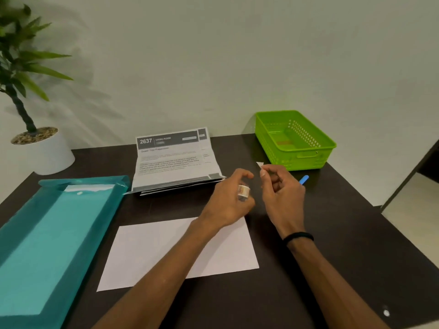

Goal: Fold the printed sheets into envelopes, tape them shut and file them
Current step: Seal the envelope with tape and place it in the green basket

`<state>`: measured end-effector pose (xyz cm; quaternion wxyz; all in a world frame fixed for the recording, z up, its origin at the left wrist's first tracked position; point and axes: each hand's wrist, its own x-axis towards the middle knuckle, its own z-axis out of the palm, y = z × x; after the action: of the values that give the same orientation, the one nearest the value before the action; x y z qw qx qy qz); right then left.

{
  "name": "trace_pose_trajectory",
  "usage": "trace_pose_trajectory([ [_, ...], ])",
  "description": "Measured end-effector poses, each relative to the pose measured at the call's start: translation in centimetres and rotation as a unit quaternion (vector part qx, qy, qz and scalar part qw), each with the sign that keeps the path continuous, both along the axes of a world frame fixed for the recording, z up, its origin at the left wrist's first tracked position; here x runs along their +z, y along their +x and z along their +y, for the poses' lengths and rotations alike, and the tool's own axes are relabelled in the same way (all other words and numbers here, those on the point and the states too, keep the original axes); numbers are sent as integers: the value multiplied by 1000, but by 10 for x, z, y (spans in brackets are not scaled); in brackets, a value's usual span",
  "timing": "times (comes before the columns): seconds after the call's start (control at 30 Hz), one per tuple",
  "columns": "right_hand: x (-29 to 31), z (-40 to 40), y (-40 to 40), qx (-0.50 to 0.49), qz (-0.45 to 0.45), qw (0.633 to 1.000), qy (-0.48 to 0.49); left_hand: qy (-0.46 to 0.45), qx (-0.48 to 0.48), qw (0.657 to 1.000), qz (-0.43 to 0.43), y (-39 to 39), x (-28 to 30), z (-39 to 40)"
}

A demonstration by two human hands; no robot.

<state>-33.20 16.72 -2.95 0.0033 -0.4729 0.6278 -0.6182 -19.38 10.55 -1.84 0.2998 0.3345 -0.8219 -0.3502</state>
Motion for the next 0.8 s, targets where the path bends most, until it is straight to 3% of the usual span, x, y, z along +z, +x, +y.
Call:
trace_pose_trajectory([
  [0.13,1,1,-8,-61,56,996,-45,-26,-31,999,6,-42,-3,-6],
  [0.23,3,1,-11,-78,49,994,-58,-28,-30,999,21,-59,-9,-9],
  [0.5,6,2,-11,-40,-80,994,-64,4,-11,997,75,-45,-19,-13],
  [0.63,12,3,-6,14,-158,986,-42,61,80,980,170,-10,-11,-1],
  [0.8,13,9,10,151,-103,981,60,95,90,979,159,35,7,19],
])
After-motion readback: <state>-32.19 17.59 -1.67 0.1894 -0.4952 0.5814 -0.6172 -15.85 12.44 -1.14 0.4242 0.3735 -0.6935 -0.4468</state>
